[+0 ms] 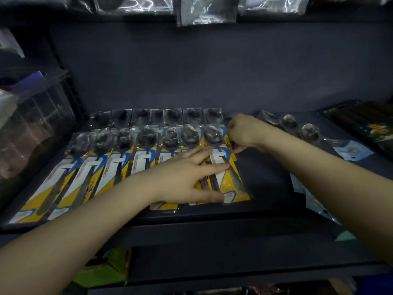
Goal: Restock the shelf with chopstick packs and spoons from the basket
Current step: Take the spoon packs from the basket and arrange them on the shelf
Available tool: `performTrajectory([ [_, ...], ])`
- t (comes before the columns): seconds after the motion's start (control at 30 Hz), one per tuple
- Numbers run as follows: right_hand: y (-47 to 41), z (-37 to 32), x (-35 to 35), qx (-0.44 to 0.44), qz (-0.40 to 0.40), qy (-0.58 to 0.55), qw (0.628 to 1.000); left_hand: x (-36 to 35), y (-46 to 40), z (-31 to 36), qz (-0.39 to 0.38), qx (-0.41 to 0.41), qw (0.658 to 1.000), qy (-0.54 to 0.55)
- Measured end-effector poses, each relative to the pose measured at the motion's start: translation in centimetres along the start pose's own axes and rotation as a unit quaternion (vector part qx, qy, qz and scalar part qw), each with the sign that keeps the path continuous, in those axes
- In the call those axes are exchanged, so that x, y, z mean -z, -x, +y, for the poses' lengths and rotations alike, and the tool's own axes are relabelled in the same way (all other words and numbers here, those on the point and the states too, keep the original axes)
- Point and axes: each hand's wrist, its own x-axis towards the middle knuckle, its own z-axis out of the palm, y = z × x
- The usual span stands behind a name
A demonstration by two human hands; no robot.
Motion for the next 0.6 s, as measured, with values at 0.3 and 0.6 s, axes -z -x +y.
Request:
performTrajectory([
  [0.3,-0.2,0.3,-1.6,0.071,0.041,0.089,0.993,0.5,-0.8,0.7,0.076,0.038,0.996,0.034],
  [0.6,-4.3,1.9,-0.5,0.125,-0.006,0.087,0.988,0.3,-1.8,1.0,0.018,0.070,0.997,-0.013],
])
